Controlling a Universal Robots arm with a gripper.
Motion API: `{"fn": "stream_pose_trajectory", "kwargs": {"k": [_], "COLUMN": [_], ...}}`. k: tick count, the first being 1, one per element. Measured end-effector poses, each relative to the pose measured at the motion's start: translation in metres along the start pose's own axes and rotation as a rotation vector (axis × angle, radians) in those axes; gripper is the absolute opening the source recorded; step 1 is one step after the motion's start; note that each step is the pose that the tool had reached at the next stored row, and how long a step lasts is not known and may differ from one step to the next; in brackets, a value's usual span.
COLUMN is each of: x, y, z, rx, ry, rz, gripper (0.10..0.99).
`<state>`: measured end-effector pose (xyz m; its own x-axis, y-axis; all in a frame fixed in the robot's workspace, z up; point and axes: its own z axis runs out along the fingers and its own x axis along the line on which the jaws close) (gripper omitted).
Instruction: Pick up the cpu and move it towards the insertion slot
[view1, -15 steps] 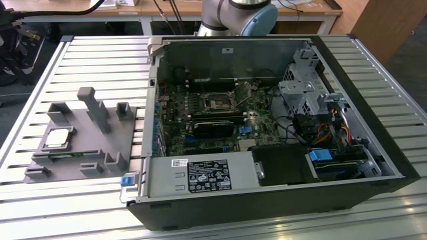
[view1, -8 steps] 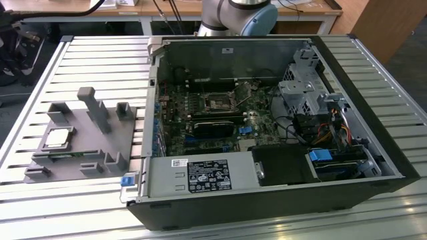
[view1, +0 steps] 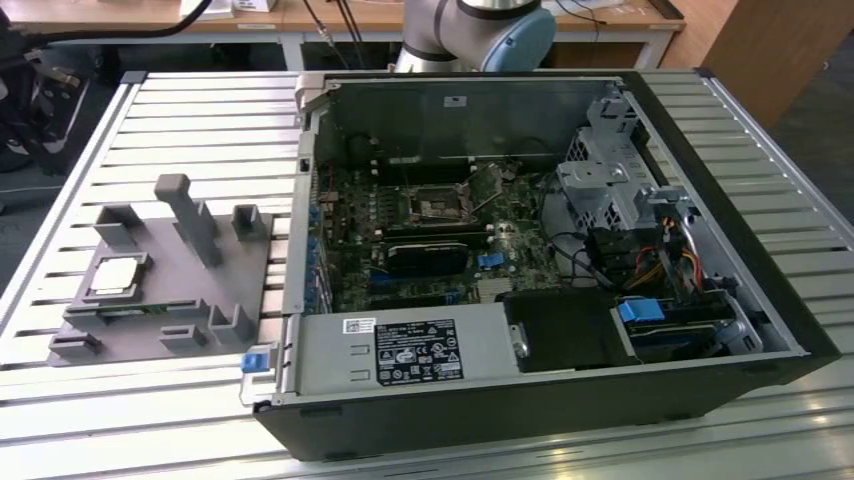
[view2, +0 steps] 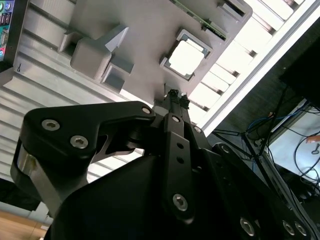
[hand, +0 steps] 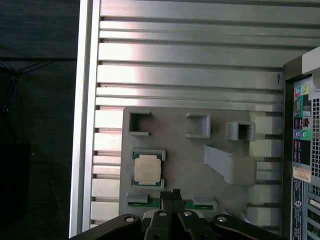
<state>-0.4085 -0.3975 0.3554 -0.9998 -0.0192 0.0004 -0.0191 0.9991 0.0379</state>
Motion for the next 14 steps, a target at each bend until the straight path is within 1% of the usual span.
{"fn": "stream_pose_trajectory", "kwargs": {"k": [14], "x": [0.0006], "y": [-0.0003], "z": [0.0074], "rx": [0.0], "ry": [0.0001], "rz": [0.0], "gripper": [0.106]}}
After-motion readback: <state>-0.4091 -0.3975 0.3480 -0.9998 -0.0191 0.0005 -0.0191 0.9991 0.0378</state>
